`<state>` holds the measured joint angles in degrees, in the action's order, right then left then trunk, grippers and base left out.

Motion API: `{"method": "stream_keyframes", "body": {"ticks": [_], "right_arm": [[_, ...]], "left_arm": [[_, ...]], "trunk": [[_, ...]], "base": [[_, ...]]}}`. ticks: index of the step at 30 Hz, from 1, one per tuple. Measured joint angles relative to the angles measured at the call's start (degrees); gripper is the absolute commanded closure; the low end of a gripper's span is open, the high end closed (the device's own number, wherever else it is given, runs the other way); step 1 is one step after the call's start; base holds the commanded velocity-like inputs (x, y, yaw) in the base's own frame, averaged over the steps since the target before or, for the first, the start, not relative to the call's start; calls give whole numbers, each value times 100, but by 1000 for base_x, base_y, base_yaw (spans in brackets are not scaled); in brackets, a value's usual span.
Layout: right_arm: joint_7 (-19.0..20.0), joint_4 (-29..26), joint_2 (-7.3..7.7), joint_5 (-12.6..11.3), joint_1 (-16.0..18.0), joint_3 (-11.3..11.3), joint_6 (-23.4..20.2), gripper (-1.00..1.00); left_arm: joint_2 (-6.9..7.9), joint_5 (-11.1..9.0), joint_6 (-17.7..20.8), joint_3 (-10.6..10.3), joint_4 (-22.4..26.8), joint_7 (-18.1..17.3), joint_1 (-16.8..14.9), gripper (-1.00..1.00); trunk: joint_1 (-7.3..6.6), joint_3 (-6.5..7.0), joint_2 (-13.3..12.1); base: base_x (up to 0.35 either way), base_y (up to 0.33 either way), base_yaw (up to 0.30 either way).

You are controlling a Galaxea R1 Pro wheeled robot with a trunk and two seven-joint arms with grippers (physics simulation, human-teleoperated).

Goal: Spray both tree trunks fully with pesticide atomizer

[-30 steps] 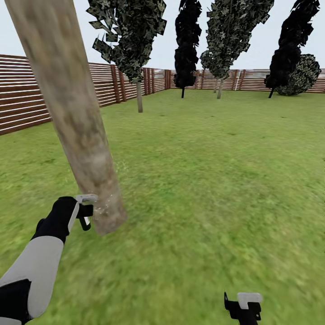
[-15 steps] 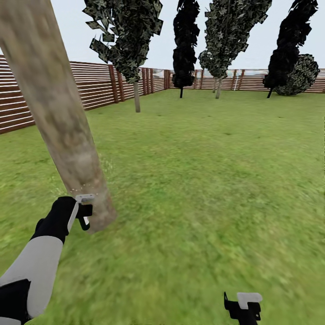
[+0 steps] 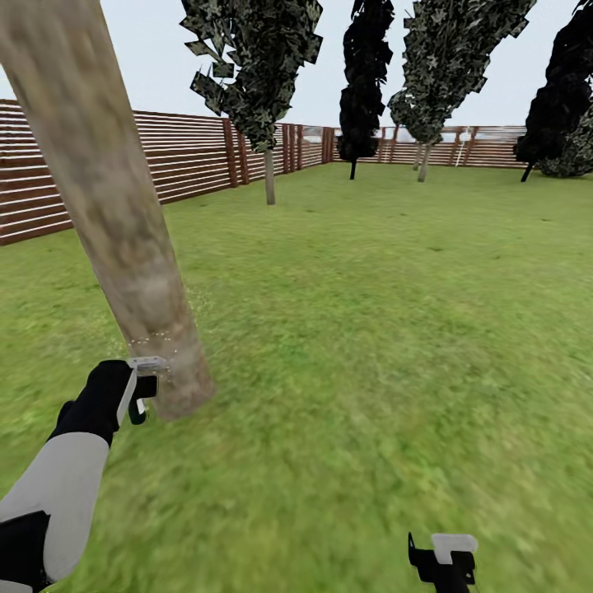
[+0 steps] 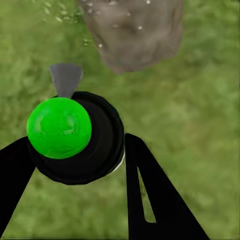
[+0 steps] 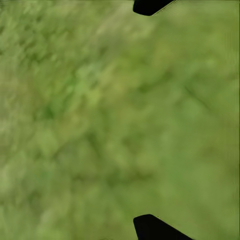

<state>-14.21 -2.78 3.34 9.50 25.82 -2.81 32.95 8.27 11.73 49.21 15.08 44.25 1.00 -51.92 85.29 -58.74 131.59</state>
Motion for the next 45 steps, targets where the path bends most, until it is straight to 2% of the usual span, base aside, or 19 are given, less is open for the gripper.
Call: {"method": "stream_keyframes", "body": {"ticks": [5, 9, 14, 20, 40, 45], "right_arm": [[6, 0, 14, -1, -1, -3, 0, -100], [7, 0, 13, 0, -2, -5, -1, -100], [6, 1, 0, 0, -1, -4, -2, -100], [7, 0, 1, 0, -1, -6, 0, -100], [7, 0, 1, 0, -1, -1, 1, -100], [8, 2, 0, 0, 0, 2, 1, -100]], "left_arm": [[-44, -59, -6, 9, -98, 110, 1, 100], [5, -26, -16, 22, -115, 131, 205, 100], [-9, -37, -28, 10, -129, 146, 357, 100], [-76, -28, -42, -20, -130, 157, 371, 100], [-69, -30, -43, 10, -50, 164, 370, 100], [-66, -33, -41, 17, -44, 164, 369, 100]], "trunk": [[0, 0, 0], [2, -1, 0], [2, 0, 0], [1, 0, 0], [2, 0, 0], [1, 0, 0]], "base": [[239, -187, 22], [139, -102, 6], [4, -3, 242], [121, -200, 30], [26, -269, 1], [142, -257, 222]]}}
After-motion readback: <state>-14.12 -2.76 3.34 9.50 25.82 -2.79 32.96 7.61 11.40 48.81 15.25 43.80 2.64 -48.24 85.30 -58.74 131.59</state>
